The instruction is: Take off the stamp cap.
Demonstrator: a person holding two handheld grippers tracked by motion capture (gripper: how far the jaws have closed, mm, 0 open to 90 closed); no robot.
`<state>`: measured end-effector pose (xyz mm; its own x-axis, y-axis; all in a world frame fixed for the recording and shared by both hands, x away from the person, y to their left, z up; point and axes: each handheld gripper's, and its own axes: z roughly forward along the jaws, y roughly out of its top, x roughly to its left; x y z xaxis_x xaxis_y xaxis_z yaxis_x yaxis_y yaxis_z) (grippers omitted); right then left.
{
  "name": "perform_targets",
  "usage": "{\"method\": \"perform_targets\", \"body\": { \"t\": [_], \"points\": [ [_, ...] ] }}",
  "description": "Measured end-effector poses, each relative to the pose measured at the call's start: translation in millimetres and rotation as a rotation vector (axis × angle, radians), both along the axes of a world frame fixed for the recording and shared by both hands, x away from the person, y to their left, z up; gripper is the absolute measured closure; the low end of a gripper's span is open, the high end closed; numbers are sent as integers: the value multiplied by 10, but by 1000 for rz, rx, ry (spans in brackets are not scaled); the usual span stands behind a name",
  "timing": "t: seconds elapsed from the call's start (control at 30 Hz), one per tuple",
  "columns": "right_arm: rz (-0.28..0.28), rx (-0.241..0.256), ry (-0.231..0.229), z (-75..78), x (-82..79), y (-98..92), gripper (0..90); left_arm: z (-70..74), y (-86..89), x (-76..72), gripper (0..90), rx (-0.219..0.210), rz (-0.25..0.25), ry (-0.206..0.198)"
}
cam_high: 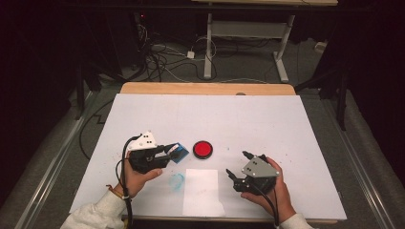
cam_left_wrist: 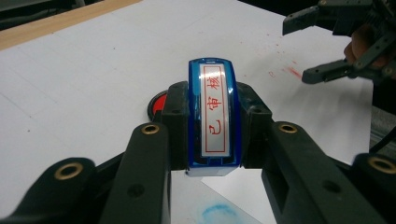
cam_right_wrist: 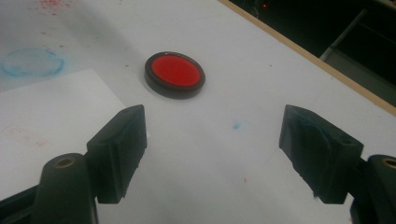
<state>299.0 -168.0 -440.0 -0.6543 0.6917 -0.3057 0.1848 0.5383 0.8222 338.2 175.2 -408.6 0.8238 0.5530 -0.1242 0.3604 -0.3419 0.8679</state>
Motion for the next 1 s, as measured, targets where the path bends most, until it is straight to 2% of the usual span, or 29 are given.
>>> {"method": "perform_targets", "body": {
  "t": [0.23,0.3,0.33,0.37,0.4,0.43,0.5,0.53,0.7,0.83,1.0],
  "points": [
    [34,-11,-38,-33,55,325,245,-53,-95,-9,682,-59,53,47],
    [70,3,-30,-74,69,520,240,-79,-129,-23,682,-80,67,62],
    [70,3,-30,-74,69,520,240,-90,-149,-32,682,-85,70,66],
    [101,-3,-22,-110,72,662,241,-100,-165,-41,682,-91,76,70],
    [101,-3,-22,-110,72,662,241,-106,-181,-46,682,-92,79,76],
    [122,-3,-20,-147,75,787,252,-111,-198,-51,682,-93,81,76],
    [132,-2,-16,-166,80,839,253,-118,-219,-59,683,-106,82,80],
    [139,6,-6,-195,98,926,256,-121,-228,-63,682,-106,85,81],
    [115,40,5,-219,144,1017,270,-140,-270,-74,682,-122,90,94],
    [96,62,-8,-254,169,1062,312,-130,-295,-86,682,-133,93,97],
    [97,43,-36,-269,156,1101,346,-121,-326,-103,682,-136,92,95]
  ]
}}
